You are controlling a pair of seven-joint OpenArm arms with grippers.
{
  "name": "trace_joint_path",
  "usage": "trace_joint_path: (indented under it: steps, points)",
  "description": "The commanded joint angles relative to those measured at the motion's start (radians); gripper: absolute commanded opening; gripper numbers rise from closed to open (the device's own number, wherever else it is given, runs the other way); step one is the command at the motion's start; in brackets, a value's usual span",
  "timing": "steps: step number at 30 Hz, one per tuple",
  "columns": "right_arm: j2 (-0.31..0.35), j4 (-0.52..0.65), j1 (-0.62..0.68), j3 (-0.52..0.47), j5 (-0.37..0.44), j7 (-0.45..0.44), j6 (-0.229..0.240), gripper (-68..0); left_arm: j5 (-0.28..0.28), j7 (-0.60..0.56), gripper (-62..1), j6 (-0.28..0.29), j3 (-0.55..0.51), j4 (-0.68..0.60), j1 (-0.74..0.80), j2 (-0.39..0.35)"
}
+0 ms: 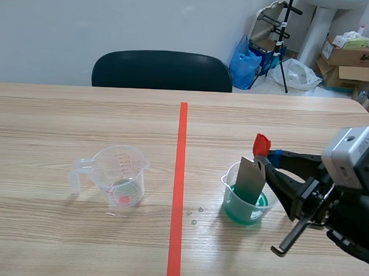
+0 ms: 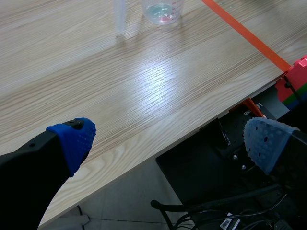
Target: Do the redox reaction experiment
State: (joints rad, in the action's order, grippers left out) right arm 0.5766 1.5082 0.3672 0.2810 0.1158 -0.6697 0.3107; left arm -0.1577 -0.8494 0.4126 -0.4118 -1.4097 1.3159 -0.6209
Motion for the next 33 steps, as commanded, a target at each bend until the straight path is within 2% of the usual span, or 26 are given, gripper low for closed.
trace_joint_path:
  steps: [1,8,17,23,26,33]
  points:
    - [0.013,0.019,0.008,-0.023,0.008,-0.01,-0.004,-65.6,-0.006,-0.021,1.4,0.002,0.008,-0.016,0.001,0.005]
    - [0.013,0.066,0.053,-0.068,0.019,-0.005,-0.003,-65.6,-0.006,-0.02,1.4,0.002,0.008,-0.016,0.001,0.005]
    - [0.013,0.179,0.104,-0.129,0.032,0.077,-0.002,-65.6,-0.007,-0.021,1.4,0.002,0.008,-0.016,0.001,0.006]
    - [0.013,0.27,0.138,-0.179,0.057,0.138,0.035,-65.6,-0.007,-0.02,1.4,0.002,0.008,-0.016,0.001,0.006]
    - [0.013,0.319,0.16,-0.203,0.058,0.153,0.035,-65.6,-0.007,-0.02,1.4,0.002,0.008,-0.016,0.001,0.006]
    - [0.014,0.422,0.187,-0.258,0.12,0.248,0.064,-65.6,-0.007,-0.02,1.4,0.002,0.008,-0.016,0.001,0.006]
